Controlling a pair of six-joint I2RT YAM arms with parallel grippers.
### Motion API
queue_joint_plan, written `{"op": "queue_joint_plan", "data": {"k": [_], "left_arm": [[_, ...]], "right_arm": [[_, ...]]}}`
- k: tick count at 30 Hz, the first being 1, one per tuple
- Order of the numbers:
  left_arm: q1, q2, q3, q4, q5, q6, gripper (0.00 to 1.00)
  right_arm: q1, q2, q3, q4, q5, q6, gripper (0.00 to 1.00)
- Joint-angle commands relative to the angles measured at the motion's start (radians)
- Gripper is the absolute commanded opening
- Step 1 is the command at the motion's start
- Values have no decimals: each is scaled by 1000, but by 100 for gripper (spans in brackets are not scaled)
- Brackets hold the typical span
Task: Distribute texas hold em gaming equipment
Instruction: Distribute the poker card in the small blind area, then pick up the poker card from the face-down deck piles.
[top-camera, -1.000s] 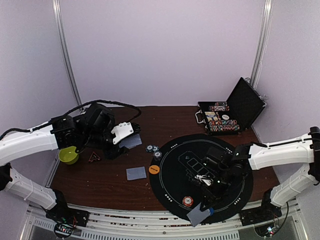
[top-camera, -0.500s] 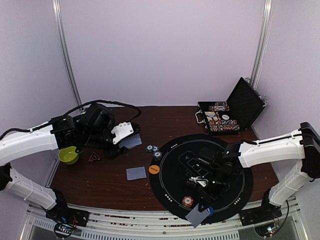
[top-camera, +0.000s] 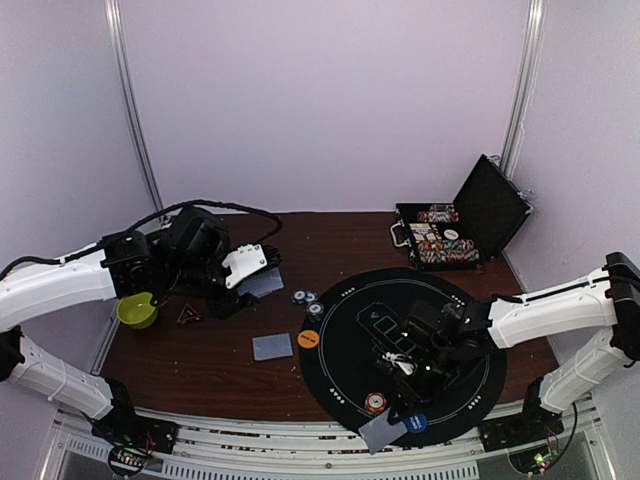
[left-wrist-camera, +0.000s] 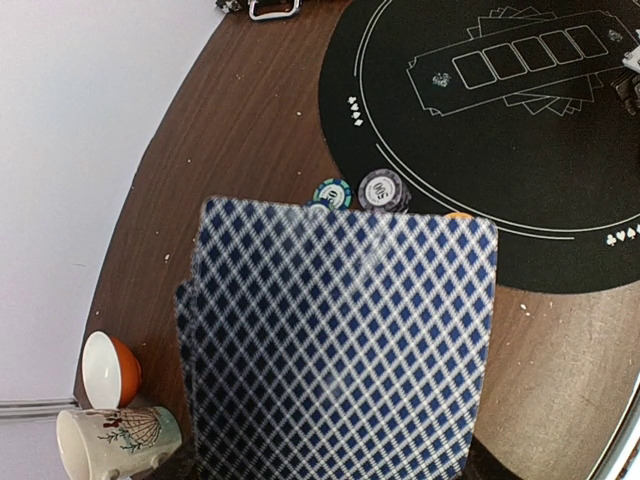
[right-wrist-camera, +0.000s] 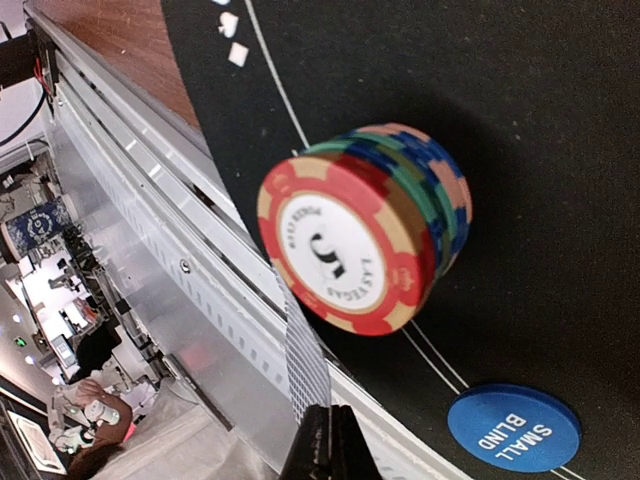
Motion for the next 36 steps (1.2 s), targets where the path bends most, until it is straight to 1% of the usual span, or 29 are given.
{"op": "queue_joint_plan", "data": {"k": [1, 4, 5, 9, 12, 14, 18, 23, 26, 28, 30, 32, 34, 35, 36], "left_arm": [[1, -20, 10, 39, -3, 13, 61], [1, -18, 9, 38, -3, 11, 61], [1, -18, 9, 37, -4, 11, 61], [1, -19, 10, 37, -5, 12, 61], [1, -21, 10, 38, -5, 13, 61], [1, -21, 11, 38, -3, 13, 61], [1, -20, 10, 37, -4, 11, 61], [0, -19, 13, 37, -4, 13, 61], [1, -20, 13, 37, -5, 14, 61], [1, -20, 13, 38, -4, 14, 61], [1, -19, 14, 39, -5, 14, 61], [1, -16, 17, 37, -3, 16, 61], [0, -17, 21, 36, -2, 15, 61], [1, -17, 25, 34, -1, 15, 61], [1, -18, 25, 34, 0, 14, 61]], "right_arm": [[5, -10, -32, 50, 12, 74, 0], [6, -1, -28, 63, 8, 79, 0], [5, 7, -18, 39, 19, 69, 0], [6, 29, 25, -79, 72, 9, 15], [5, 43, 66, -173, 126, -37, 21], [6, 45, 88, -206, 147, -52, 26], [5, 48, 141, -268, 191, -79, 31], [6, 52, 198, -403, 268, -133, 36], [5, 31, 286, -486, 300, -211, 37], [1, 20, 404, -532, 337, -266, 45], [-13, 21, 510, -501, 329, -278, 55], [-36, 32, 578, -373, 255, -257, 69], [-62, 64, 618, -211, 181, -210, 76], [-77, 88, 637, -140, 156, -199, 81], [-90, 111, 659, -78, 155, -191, 83]]}}
